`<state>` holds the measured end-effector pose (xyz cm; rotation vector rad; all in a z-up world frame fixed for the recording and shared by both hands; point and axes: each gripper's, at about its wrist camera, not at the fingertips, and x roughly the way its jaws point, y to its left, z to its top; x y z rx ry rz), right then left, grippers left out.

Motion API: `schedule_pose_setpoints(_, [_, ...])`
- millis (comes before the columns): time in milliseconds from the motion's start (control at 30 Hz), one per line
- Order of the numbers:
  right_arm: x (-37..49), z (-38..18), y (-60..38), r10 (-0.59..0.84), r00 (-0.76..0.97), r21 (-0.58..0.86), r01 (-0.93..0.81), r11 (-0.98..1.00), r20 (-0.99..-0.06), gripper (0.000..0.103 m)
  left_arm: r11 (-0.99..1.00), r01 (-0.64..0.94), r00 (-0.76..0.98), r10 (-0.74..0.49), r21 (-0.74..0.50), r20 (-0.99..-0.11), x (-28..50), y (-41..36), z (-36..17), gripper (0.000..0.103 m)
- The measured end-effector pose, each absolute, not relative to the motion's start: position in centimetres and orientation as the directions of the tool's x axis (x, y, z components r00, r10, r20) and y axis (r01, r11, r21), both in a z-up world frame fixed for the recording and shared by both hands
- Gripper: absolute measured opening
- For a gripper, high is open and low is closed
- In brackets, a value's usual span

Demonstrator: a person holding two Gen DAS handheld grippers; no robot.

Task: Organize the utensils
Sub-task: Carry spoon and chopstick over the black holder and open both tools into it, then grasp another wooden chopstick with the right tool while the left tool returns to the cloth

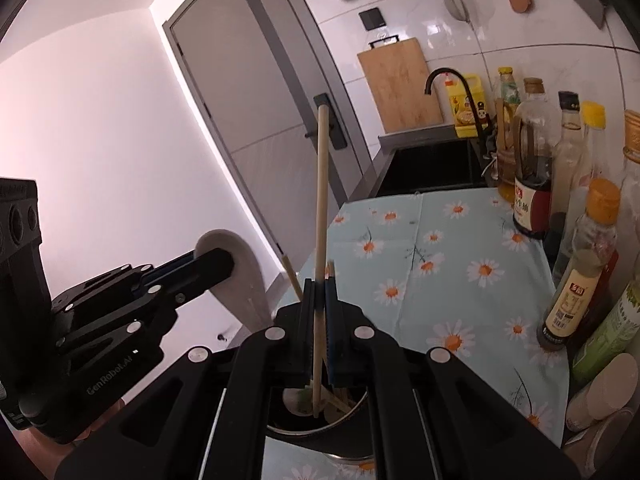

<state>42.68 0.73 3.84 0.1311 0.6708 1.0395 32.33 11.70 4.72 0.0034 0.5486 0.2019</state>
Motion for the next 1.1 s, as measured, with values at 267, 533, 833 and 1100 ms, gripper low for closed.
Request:
schedule_pose_setpoints(267, [42.0,2.6,1.3,0.822,0.302,0.393,-0.764,0.511,-0.483,0.006,0.984,-0.171,0.803,0.168,0.048,-0.571,32.6,11.2,2.8,0.007])
schedule_pose_setpoints(533, [41.7,2.4,0.7,0.819,0.293,0.427,-0.739,0.521,-0.493,0.018,0.983,-0.181,0.791,0.131,-0.024,-0.597,32.2,12.0,2.5,0.015])
schedule_pose_setpoints(833, [41.3,3.6,-1.0,0.832,0.3,0.461,-0.721,0.518,-0.467,0.018,0.982,-0.185,0.806,0.133,-0.033,-0.577,31.1,11.7,3.5,0.018])
schedule_pose_setpoints(1100, [40.3,5.1,-2.7,0.846,0.307,0.484,-0.712,0.508,-0.436,0.019,0.981,-0.189,0.825,0.129,-0.053,-0.551,28.8,11.2,4.9,0.02])
